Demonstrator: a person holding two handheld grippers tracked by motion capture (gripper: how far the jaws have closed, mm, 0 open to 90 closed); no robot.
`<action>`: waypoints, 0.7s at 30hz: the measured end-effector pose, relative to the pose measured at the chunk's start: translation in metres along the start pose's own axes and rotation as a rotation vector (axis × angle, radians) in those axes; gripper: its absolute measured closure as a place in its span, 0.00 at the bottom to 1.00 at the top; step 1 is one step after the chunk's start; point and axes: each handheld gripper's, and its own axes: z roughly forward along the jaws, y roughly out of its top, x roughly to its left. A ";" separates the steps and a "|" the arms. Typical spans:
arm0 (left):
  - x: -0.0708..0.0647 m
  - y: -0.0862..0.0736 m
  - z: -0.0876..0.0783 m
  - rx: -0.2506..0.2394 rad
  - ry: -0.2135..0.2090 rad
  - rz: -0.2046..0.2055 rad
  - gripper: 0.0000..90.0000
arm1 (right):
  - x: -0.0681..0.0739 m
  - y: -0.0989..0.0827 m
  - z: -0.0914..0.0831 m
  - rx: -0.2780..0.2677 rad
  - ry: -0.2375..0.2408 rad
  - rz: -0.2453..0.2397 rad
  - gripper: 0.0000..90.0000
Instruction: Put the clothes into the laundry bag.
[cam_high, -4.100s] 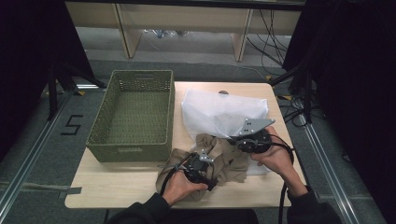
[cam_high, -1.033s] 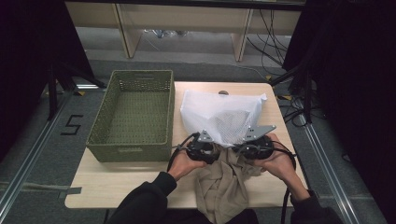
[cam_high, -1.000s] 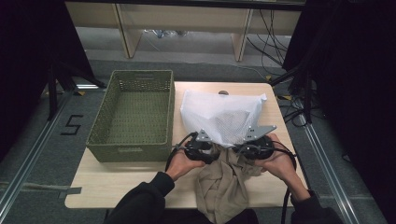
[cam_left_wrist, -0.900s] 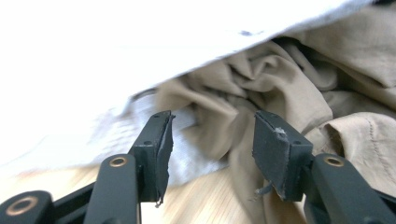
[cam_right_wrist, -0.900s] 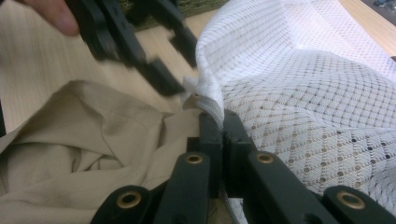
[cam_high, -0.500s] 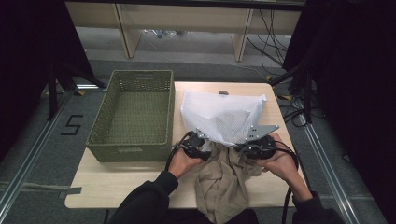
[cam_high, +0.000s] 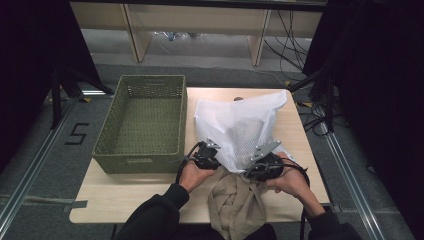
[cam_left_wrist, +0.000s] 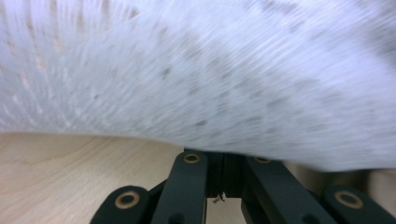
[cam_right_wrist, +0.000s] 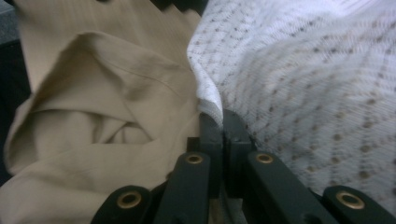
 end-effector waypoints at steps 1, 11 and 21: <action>-0.001 -0.001 -0.002 0.003 -0.007 0.004 0.99 | -0.001 0.000 0.004 0.008 -0.002 0.001 1.00; -0.015 -0.017 -0.018 0.038 -0.022 0.095 1.00 | -0.022 0.016 0.029 0.043 -0.223 -0.026 1.00; -0.022 -0.046 -0.053 0.045 -0.029 0.157 1.00 | -0.067 0.045 0.048 0.015 -0.295 0.019 1.00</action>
